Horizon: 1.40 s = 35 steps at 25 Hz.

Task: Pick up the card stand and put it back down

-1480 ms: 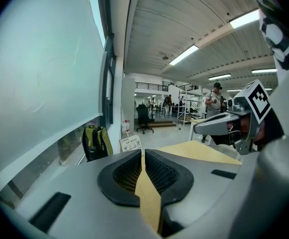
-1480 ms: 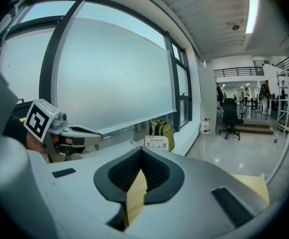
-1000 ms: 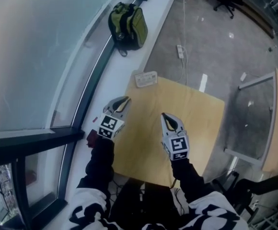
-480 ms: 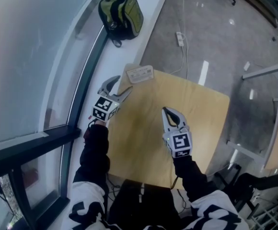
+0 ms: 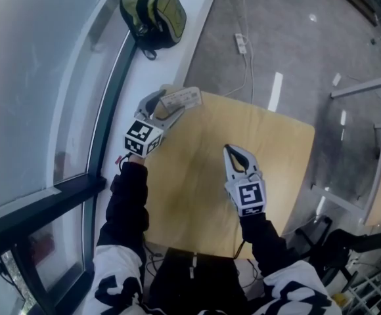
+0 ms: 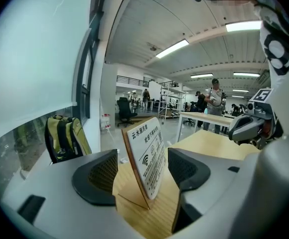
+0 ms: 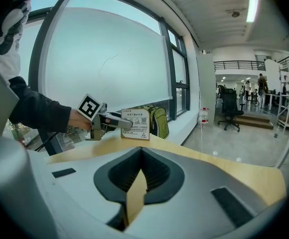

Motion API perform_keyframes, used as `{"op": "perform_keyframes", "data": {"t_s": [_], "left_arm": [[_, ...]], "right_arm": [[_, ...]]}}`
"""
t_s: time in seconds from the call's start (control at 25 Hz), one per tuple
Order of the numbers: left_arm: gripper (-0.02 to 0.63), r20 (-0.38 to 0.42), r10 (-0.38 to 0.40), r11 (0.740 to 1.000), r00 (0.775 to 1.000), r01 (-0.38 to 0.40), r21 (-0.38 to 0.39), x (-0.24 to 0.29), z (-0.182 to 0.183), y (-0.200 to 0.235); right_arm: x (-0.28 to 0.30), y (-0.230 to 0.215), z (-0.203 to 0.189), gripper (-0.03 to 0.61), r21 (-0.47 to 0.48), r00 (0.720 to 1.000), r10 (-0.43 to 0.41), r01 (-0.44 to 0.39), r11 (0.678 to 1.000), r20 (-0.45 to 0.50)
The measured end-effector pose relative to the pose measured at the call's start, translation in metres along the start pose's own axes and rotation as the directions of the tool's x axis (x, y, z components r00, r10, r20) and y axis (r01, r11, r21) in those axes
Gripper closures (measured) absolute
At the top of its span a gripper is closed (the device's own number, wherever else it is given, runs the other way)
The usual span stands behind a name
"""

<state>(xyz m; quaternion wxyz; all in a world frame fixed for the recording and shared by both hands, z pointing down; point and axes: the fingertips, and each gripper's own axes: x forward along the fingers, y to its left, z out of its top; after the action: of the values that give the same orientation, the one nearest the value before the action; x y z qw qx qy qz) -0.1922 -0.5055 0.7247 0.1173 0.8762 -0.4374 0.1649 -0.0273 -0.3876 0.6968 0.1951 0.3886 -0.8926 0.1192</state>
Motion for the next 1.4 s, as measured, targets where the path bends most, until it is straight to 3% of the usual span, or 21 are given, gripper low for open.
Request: {"op": "perform_keyframes", "data": {"t_s": [0.36, 0.56, 0.72, 0.84, 1.08, 1.4], "left_arm": [[0.308, 0.034, -0.080, 0.997, 0.996, 0.080, 0.002, 0.020, 0.011, -0.013], [0.327, 0.006, -0.133, 0.991, 0.991, 0.133, -0.026, 0.026, 0.002, -0.023], [0.405, -0.003, -0.128, 0.991, 0.992, 0.128, -0.033, 0.028, 0.000, -0.022], [0.527, -0.007, -0.122, 0.991, 0.992, 0.122, -0.051, 0.028, -0.001, -0.022], [0.588, -0.012, -0.157, 0.984, 0.988, 0.155, -0.086, 0.026, -0.002, -0.032], [0.590, -0.039, -0.162, 0.977, 0.986, 0.154, -0.145, 0.000, -0.003, -0.062]], "right_arm": [[-0.005, -0.004, 0.000, 0.557, 0.003, 1.000, -0.014, 0.014, 1.000, 0.001], [-0.009, -0.010, 0.001, 0.557, 0.008, 0.999, -0.033, 0.033, 0.999, 0.013], [-0.012, -0.012, 0.001, 0.557, 0.008, 0.999, -0.044, 0.044, 0.999, 0.015], [-0.015, -0.012, 0.002, 0.557, 0.006, 0.999, -0.048, 0.048, 0.999, 0.019], [-0.020, -0.009, 0.004, 0.557, 0.004, 0.998, -0.061, 0.061, 0.998, 0.023], [-0.037, 0.009, 0.025, 0.557, 0.020, 0.995, -0.085, 0.085, 0.996, 0.044]]}}
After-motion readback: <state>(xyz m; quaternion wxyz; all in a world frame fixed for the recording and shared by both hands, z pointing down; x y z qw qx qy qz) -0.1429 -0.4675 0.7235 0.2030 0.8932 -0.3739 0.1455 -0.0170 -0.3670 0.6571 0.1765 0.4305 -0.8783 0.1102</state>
